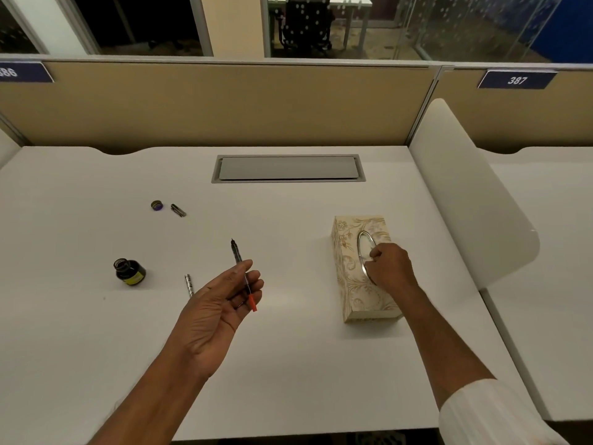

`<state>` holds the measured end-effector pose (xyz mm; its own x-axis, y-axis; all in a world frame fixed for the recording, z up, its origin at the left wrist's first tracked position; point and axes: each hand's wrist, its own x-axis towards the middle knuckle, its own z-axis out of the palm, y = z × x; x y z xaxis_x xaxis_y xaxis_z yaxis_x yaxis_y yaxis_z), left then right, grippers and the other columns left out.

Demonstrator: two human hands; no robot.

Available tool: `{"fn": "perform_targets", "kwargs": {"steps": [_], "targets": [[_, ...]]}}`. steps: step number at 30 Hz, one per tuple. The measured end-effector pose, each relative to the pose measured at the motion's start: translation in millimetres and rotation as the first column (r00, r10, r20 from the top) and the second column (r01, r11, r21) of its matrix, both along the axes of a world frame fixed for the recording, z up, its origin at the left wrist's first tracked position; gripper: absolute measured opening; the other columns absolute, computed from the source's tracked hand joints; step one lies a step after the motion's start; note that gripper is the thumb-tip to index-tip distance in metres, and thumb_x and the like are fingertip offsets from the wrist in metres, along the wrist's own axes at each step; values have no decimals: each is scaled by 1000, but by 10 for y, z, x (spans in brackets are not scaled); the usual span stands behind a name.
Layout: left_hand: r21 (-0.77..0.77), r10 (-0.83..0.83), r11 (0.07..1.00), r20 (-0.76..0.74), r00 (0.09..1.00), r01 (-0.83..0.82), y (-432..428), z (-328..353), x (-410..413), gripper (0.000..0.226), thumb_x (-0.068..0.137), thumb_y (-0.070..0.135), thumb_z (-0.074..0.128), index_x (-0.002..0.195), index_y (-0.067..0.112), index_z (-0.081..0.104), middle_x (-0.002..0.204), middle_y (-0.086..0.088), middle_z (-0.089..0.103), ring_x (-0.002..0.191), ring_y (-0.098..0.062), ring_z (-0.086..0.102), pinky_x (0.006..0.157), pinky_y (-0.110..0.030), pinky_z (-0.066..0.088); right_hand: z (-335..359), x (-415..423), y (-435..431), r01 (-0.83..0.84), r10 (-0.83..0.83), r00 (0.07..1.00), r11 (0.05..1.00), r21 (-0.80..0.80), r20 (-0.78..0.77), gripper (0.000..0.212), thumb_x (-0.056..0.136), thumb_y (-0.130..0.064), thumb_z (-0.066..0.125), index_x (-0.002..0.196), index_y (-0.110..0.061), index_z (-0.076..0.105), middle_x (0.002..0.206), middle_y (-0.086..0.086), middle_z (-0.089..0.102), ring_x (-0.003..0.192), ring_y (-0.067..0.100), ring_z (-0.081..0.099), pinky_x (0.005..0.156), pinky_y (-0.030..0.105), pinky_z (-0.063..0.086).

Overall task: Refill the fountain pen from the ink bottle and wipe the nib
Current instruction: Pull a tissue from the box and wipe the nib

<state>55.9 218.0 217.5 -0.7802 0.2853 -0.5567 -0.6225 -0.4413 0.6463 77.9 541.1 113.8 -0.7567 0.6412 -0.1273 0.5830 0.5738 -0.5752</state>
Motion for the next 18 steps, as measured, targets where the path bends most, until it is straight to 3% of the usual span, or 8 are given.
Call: {"fn": "perform_targets", "kwargs": {"steps": [6, 11, 14, 18], "targets": [[-9, -11, 1000, 3, 1000, 11, 69, 8, -4, 30, 77, 14, 74, 104, 2, 75, 90, -11, 76, 81, -22, 75, 75, -30, 63, 107, 7, 88, -85, 89, 994, 994, -68, 60, 22, 77, 0, 67, 96, -8, 72, 94, 4, 66, 88, 24, 64, 71, 25, 47], [-5, -11, 1000, 9, 1000, 11, 96, 15, -6, 32, 77, 14, 75, 106, 1, 75, 91, -12, 76, 82, -23, 74, 74, -30, 63, 152, -37, 219, -180, 194, 971, 978, -109, 139, 22, 84, 4, 59, 99, -7, 71, 97, 6, 62, 83, 20, 58, 55, 19, 39], [-3, -17, 1000, 8, 1000, 17, 115, 14, 1, 28, 81, 12, 73, 106, 1, 74, 91, -12, 76, 81, -23, 74, 75, -30, 63, 168, -49, 237, -239, 247, 958, 969, -69, 148, 19, 84, 5, 61, 96, -5, 71, 91, 6, 62, 81, 21, 58, 59, 22, 43], [-6, -14, 1000, 9, 1000, 14, 123, -3, -11, 28, 81, 12, 73, 107, 0, 74, 91, -12, 76, 81, -23, 74, 75, -30, 63, 170, -30, 254, -283, 289, 945, 957, -60, 151, 13, 84, 5, 65, 90, -6, 68, 81, 0, 58, 84, 25, 63, 78, 36, 54]]}}
